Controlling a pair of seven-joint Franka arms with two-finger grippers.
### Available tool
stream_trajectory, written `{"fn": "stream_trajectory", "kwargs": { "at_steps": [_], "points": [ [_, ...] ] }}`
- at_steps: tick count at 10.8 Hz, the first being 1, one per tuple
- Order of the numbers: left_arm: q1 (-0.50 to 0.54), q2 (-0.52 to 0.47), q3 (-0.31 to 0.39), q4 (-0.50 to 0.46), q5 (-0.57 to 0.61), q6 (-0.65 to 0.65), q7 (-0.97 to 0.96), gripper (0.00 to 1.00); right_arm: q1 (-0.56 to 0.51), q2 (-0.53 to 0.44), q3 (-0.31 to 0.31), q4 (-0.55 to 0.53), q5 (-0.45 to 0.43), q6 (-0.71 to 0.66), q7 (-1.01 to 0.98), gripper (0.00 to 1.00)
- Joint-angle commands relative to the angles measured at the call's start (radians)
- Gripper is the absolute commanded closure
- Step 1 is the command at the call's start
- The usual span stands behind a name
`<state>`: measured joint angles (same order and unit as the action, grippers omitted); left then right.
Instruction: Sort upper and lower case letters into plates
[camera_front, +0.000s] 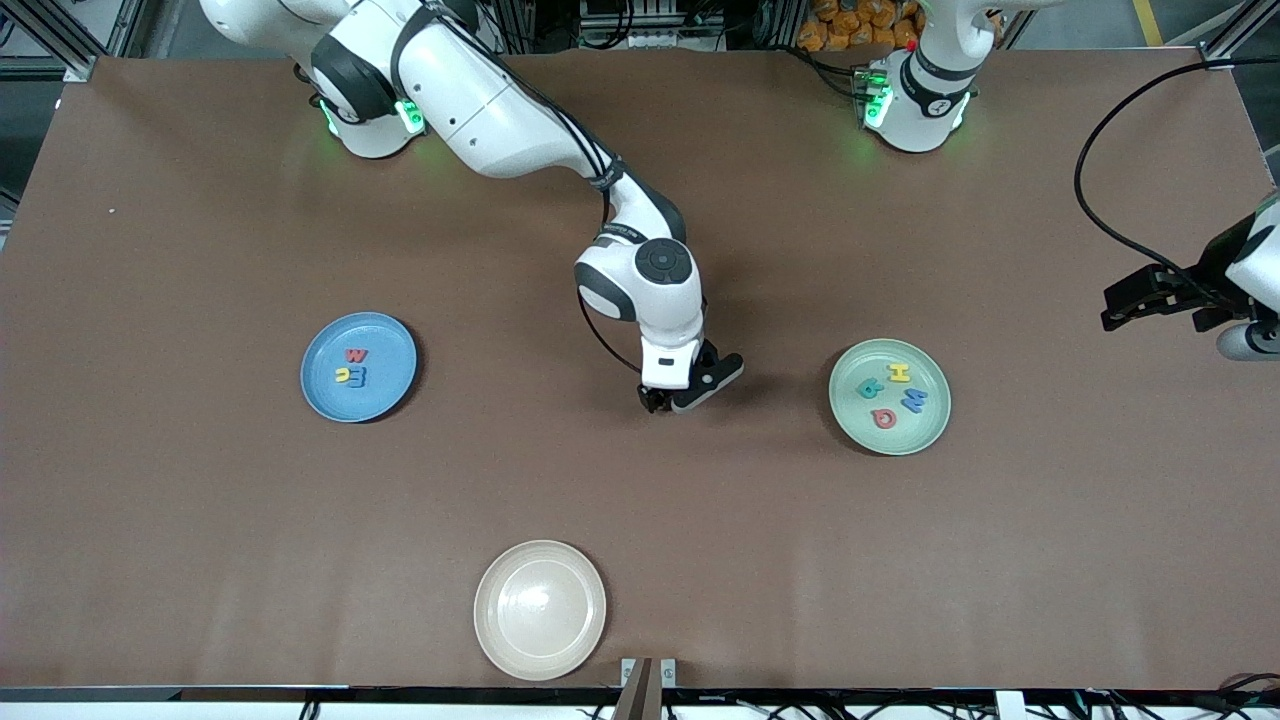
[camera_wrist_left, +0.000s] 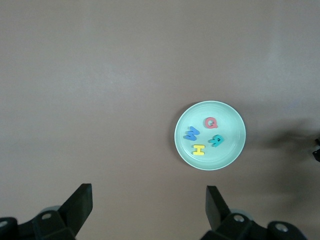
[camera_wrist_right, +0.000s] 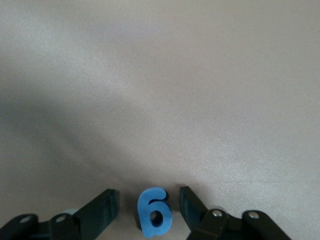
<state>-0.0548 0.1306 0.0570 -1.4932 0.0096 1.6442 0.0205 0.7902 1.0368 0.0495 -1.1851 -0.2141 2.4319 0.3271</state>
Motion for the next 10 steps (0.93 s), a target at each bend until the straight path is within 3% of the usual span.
{"fn": "stream_trajectory", "kwargs": {
  "at_steps": [1,2,4,10],
  "points": [
    [-0.008,-0.012,0.007,-0.010,-0.003,-0.004,0.027,0.00,0.007,0.037,-0.008,0.044,-0.018,0.001,0.032,0.72],
    [-0.008,-0.009,0.003,-0.007,-0.003,-0.004,0.024,0.00,0.006,0.036,-0.008,0.045,-0.018,0.001,0.032,0.80],
    [-0.004,-0.008,-0.002,-0.001,-0.003,-0.011,0.021,0.00,-0.002,0.023,-0.008,0.045,-0.016,-0.001,0.029,0.87],
    [-0.010,-0.006,-0.003,0.001,-0.008,-0.058,0.019,0.00,-0.031,-0.032,0.003,0.045,0.004,-0.062,0.023,0.93]
  ]
}}
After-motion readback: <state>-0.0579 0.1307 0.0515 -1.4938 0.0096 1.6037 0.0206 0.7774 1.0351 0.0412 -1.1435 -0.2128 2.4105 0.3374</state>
